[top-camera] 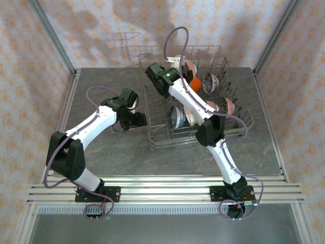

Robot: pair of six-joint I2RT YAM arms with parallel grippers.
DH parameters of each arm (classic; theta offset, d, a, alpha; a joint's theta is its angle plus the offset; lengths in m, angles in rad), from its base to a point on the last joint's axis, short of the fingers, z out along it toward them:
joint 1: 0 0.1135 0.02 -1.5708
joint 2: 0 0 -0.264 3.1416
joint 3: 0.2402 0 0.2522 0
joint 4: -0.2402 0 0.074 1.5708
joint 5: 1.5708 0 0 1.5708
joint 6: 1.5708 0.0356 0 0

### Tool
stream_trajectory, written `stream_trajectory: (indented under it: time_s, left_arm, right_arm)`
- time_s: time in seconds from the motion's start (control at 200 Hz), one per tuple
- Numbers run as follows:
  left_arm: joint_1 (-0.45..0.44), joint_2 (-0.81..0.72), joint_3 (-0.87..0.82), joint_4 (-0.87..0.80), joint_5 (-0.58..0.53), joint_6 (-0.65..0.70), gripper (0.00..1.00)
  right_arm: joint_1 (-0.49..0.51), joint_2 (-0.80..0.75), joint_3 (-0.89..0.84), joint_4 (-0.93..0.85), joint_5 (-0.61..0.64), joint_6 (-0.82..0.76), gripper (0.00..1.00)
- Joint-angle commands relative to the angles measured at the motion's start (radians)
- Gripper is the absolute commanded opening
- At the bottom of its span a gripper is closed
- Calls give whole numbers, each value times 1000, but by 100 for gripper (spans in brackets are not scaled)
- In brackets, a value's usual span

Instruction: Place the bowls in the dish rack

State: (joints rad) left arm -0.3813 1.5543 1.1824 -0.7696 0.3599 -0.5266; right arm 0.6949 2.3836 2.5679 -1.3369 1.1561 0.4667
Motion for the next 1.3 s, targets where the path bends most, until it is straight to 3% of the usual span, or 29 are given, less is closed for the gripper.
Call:
stream_trajectory:
  time_s: [0.0,0.43,0.686,0.851,1.071,1.291]
  left_arm:
    - [-86,13,-17,45,66,-15,62]
    - [-197,11,2,81,76,-86,62]
    - [-200,-6,9,60,20,-81,62]
    - [-148,-82,-25,46,-20,-82,62]
    - [-12,-195,-94,43,-37,-80,63]
    - [56,-224,-89,20,-57,-48,63]
  right_arm:
    - [-1,-1,35,-66,64,33,0]
    - [-32,-9,-9,-238,94,159,0]
    - [-37,-6,-44,-220,69,178,0]
    - [-36,4,-51,-202,42,180,0]
    - [-29,35,-41,-180,24,167,0]
    - [-26,67,-28,-159,-1,167,0]
